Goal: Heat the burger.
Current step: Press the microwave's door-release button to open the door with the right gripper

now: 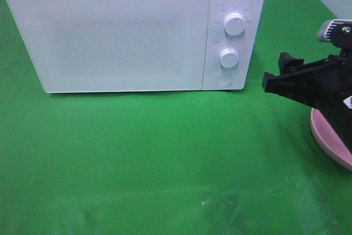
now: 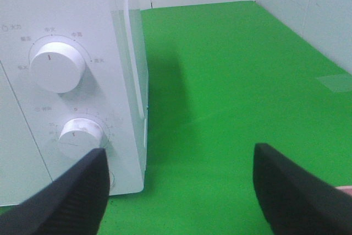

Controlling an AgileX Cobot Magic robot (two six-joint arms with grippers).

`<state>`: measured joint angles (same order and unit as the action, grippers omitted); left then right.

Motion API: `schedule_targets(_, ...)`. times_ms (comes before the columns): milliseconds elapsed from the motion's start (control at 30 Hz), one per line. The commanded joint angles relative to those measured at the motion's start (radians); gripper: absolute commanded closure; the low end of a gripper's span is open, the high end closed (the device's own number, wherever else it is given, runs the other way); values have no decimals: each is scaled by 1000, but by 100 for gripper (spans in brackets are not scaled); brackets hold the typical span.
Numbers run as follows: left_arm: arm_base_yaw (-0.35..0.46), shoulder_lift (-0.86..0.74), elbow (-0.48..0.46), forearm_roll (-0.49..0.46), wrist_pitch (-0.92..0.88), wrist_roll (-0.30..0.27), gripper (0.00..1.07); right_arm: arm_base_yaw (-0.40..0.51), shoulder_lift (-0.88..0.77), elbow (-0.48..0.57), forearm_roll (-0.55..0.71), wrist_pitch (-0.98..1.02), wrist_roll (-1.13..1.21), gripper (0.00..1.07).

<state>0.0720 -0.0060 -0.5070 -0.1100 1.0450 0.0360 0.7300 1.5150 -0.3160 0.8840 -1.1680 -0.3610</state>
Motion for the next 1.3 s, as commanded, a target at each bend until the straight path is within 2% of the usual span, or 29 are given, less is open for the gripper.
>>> schedule_targets(33,0,-18,1,-3,-1,-1,5,36,34,-24,25,-50,-10,37)
schedule_targets(233,0,-18,1,-3,-1,-1,5,85,131,-75,36,-94,19,37)
schedule_targets(933,0,-18,1,-3,-1,-1,5,85,302,-177,-24,-103,130,37)
schedule_targets(1300,0,-18,1,-3,-1,0,5,85,313,-177,-43,-87,349,40)
